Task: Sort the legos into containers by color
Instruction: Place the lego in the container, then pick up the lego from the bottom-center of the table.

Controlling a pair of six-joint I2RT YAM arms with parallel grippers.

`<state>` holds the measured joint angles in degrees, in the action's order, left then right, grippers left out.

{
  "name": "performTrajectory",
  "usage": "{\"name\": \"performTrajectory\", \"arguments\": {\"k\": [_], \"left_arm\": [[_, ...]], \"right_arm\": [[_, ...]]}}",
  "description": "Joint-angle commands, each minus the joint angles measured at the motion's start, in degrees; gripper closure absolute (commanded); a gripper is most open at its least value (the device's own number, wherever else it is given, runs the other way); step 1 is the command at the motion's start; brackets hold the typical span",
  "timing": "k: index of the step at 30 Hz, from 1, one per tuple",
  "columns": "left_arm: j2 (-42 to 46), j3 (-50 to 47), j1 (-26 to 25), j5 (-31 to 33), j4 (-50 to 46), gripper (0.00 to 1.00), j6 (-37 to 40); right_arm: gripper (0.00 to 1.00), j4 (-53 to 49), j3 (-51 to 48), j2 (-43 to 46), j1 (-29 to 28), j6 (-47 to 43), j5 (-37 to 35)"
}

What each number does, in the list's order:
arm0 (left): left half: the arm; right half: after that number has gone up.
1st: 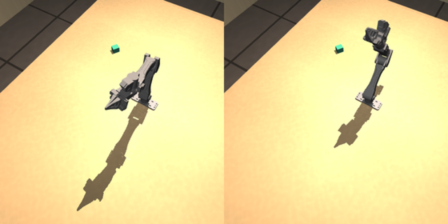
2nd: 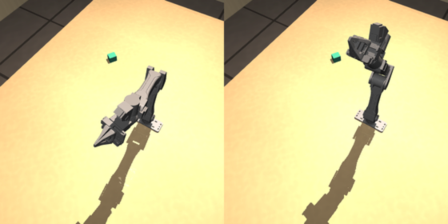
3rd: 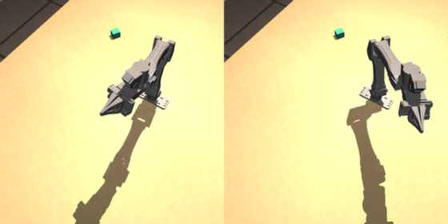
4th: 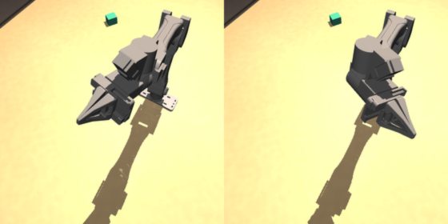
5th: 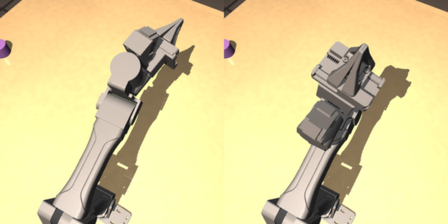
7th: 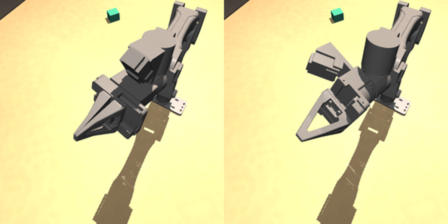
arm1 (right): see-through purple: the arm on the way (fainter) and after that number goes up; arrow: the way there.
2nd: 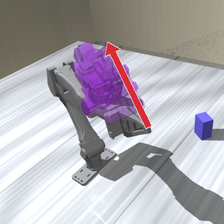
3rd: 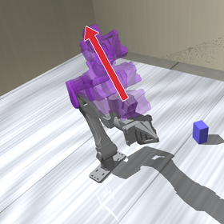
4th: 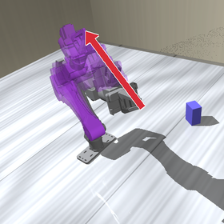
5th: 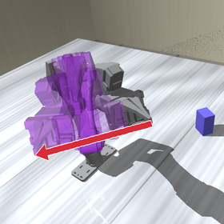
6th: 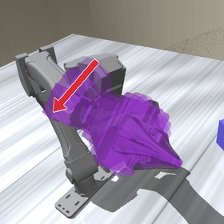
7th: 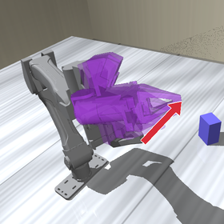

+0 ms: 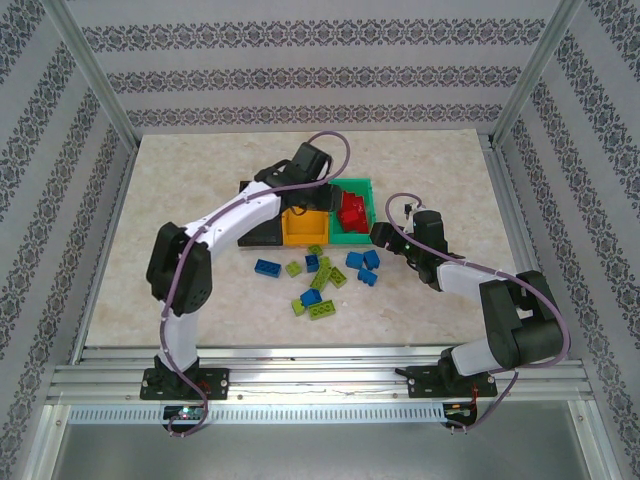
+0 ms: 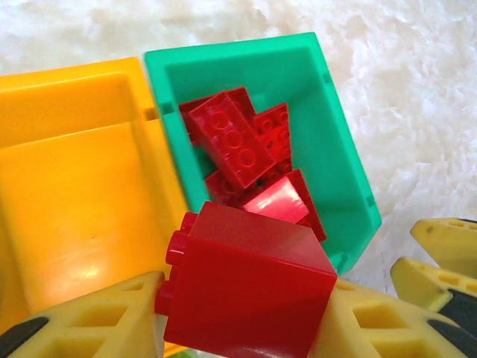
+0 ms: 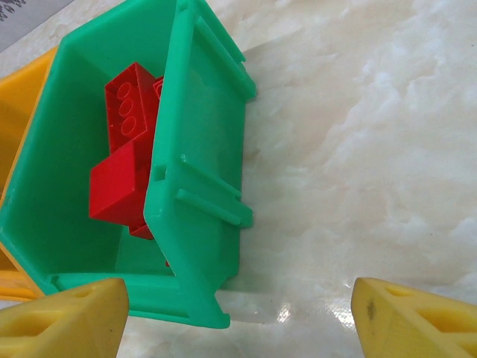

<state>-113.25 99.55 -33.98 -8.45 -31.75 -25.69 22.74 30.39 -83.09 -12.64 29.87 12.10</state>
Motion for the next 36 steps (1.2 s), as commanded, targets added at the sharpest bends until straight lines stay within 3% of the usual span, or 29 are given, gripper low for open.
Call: {"name": "performTrajectory", "arguments": {"k": [1, 7, 12, 18, 23, 31, 36], "left_arm": [[-3.0, 5.7, -1.2, -2.3, -4.8, 0.54, 1.6], [-8.8, 12.7, -2.0, -1.9, -10.3, 0.46, 2.4], [-8.5, 12.1, -2.2, -0.9, -10.4, 0.38, 2.7], [-5.6, 8.3, -2.2, 0.4, -8.3, 0.37, 2.8], [-0.1, -0.9, -2.2, 0.5, -1.8, 0.37, 1.9], [12.8, -23.9, -2.2, -0.5, 12.4, 0.38, -0.3], [17.7, -32.4, -2.2, 0.6, 11.5, 0.38, -0.5]], "right_arm": [[0.21, 0.6, 1.2, 0.4, -0.3, -0.4, 0.0], [0.21, 0.6, 1.2, 0.5, -0.2, -0.5, 0.1], [0.22, 0.6, 1.2, 0.5, -0.1, -0.5, 0.0], [0.21, 0.9, 1.3, -0.1, -0.2, -0.4, 0.3], [0.21, 1.0, 1.3, -0.5, -0.1, -0.5, 0.0], [0.21, 0.2, 0.6, -0.9, -0.4, -1.8, 0.6], [0.22, -0.7, -1.8, 0.5, -1.3, -1.2, -0.6]]}}
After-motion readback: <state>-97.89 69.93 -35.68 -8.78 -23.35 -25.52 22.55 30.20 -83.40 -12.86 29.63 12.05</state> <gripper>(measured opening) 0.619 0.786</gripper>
